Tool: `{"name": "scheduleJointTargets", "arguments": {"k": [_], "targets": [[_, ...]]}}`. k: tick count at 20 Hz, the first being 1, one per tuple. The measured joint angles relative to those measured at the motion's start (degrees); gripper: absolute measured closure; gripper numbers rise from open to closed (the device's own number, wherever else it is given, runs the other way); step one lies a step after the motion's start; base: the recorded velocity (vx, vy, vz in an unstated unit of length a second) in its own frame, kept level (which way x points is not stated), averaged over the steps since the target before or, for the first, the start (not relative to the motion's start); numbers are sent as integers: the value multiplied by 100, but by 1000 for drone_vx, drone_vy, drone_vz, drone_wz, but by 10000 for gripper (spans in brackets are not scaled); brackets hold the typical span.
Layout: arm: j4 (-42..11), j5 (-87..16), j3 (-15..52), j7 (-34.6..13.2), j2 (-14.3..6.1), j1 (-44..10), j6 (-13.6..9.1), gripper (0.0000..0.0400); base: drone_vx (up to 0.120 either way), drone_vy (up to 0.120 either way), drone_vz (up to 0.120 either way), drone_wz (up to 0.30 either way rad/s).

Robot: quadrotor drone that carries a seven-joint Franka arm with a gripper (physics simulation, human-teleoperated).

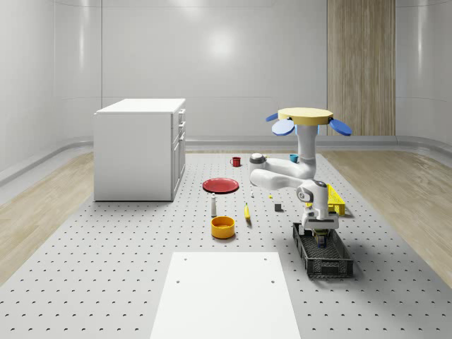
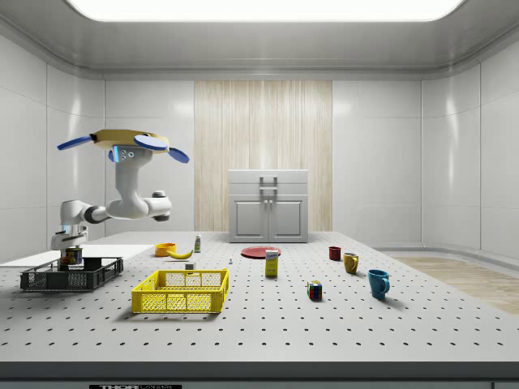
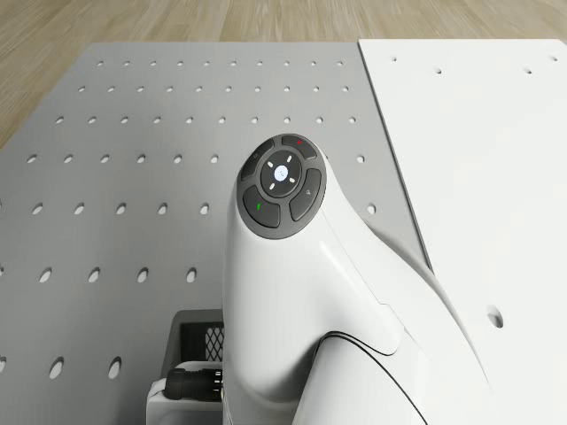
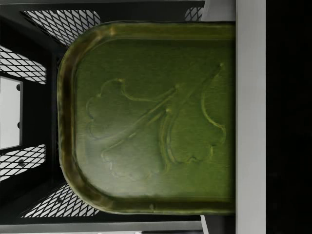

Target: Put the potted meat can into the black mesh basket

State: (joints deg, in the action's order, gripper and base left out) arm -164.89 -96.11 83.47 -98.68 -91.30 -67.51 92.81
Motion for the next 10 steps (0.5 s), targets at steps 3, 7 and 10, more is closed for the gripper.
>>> {"name": "scheduleJointTargets", "arguments": {"k": [3,7,10], "targets": [[0,2,0,5,-1,0,2,101,53,0,-53,0],[1,14,0,65,-3,1,13,37,0,0,0,0],[1,19,-1,88,-4,2,17,19,0,0,0,0]]}}
